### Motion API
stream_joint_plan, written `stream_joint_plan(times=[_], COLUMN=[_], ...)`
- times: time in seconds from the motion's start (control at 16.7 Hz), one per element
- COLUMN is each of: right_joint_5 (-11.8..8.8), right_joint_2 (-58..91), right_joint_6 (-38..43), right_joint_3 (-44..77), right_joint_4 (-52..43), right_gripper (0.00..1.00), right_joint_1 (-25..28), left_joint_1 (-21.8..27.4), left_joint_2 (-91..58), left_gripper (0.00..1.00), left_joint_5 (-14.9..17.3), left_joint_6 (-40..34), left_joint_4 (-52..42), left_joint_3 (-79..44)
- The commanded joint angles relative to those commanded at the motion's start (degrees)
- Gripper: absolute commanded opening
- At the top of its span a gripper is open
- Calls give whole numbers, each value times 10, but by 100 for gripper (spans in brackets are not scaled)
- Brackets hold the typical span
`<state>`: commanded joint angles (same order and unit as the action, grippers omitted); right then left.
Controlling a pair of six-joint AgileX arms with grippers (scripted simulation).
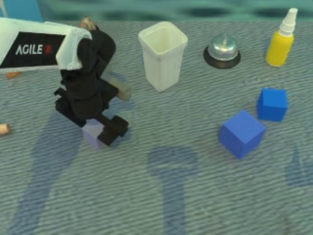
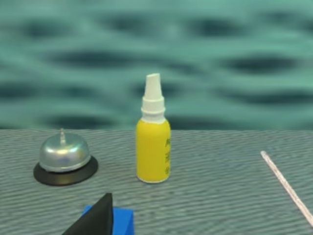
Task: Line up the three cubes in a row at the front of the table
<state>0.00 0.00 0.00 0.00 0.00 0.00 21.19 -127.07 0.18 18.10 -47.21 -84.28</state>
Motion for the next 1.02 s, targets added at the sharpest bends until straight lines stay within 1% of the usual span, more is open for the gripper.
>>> stream_joint_plan(times=[0.3,0.36,0.78,0.84,1.02], right_joint_5=[0,0,0,0,0], right_joint_2=[0,0,0,0,0], right_joint_6=[0,0,0,0,0], right_joint_3=[0,0,0,0,0], right_joint_4=[0,0,0,0,0], right_gripper=[100,100,100,100,100], right_joint_1=[0,0,0,0,0], left_joint_1=[0,0,0,0,-1], left_joint_2=[0,0,0,19,27], left_gripper=[2,0,0,0,0], left_joint_5=[0,0,0,5,5], left_joint_6=[0,0,0,-3,-2], left_joint_4=[0,0,0,-8,-32], left_joint_3=[0,0,0,-6,-24])
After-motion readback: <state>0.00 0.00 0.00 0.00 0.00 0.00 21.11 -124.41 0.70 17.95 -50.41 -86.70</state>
